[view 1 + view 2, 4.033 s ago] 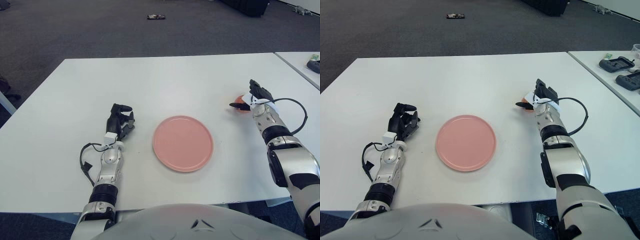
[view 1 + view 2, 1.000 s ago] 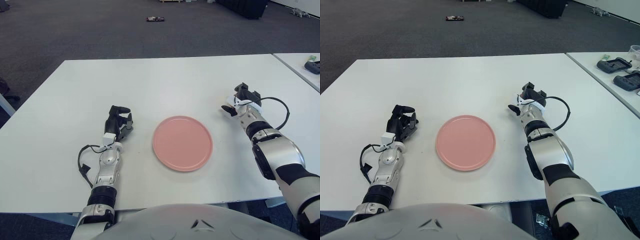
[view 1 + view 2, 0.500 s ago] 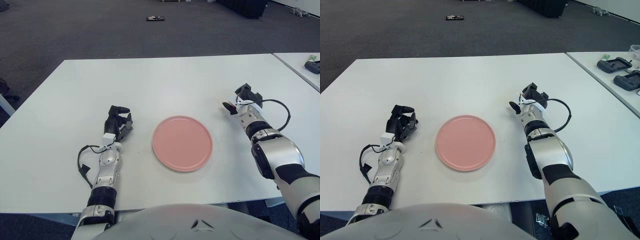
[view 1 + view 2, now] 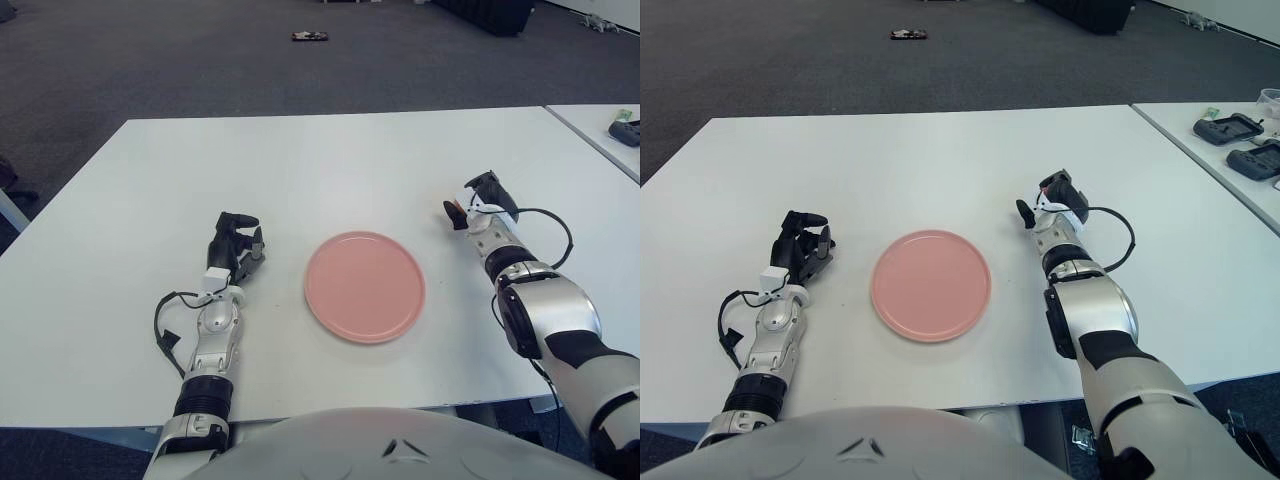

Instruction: Put the apple into the plate.

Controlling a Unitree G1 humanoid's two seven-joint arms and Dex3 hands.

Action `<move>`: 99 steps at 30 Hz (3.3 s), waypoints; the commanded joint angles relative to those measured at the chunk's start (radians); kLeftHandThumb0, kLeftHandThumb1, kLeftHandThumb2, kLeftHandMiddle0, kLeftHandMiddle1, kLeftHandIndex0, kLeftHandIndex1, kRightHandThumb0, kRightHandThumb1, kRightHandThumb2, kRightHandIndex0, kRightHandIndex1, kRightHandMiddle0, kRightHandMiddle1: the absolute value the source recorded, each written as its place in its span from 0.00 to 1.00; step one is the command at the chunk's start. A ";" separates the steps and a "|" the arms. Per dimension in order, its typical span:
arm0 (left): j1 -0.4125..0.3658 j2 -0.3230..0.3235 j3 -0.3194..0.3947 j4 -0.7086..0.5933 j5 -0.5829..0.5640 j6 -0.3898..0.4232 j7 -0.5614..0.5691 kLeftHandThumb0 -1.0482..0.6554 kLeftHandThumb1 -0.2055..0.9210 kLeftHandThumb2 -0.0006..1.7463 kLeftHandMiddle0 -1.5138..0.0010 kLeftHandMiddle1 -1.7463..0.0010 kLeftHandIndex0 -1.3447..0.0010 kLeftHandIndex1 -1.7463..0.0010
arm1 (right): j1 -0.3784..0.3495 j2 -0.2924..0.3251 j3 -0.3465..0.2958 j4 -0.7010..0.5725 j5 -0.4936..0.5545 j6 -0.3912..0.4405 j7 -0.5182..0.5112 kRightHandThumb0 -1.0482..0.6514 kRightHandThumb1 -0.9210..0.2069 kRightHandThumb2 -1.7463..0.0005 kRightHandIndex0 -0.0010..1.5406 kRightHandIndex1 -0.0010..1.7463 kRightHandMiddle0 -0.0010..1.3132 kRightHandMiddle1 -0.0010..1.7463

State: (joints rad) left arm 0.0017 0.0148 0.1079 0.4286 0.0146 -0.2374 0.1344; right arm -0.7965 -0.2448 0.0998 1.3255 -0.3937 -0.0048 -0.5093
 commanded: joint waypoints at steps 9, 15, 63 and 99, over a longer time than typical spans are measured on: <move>0.036 0.002 -0.003 0.034 0.008 0.055 0.003 0.40 0.89 0.40 0.67 0.00 0.80 0.00 | 0.000 -0.008 -0.035 -0.031 0.056 -0.129 -0.007 0.62 0.71 0.13 0.52 0.94 0.40 1.00; 0.034 0.004 -0.004 0.037 0.006 0.043 -0.005 0.40 0.89 0.40 0.67 0.00 0.80 0.00 | -0.001 -0.022 -0.067 -0.064 0.099 -0.206 0.012 0.62 0.72 0.12 0.53 0.94 0.41 1.00; 0.023 0.011 -0.004 0.069 -0.004 0.006 -0.026 0.40 0.86 0.42 0.62 0.00 0.79 0.00 | 0.587 0.063 -0.037 -1.296 0.501 -0.422 0.876 0.62 0.88 0.02 0.62 0.92 0.51 1.00; 0.013 0.005 0.010 0.098 -0.008 0.012 -0.006 0.40 0.89 0.40 0.67 0.00 0.80 0.00 | 0.655 -0.228 0.215 -1.599 0.108 -0.265 1.184 0.62 0.77 0.09 0.53 0.97 0.46 0.97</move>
State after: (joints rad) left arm -0.0321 0.0319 0.1147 0.4886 0.0121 -0.2575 0.1208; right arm -0.1374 -0.4617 0.3090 -0.2239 -0.2087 -0.2776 0.7156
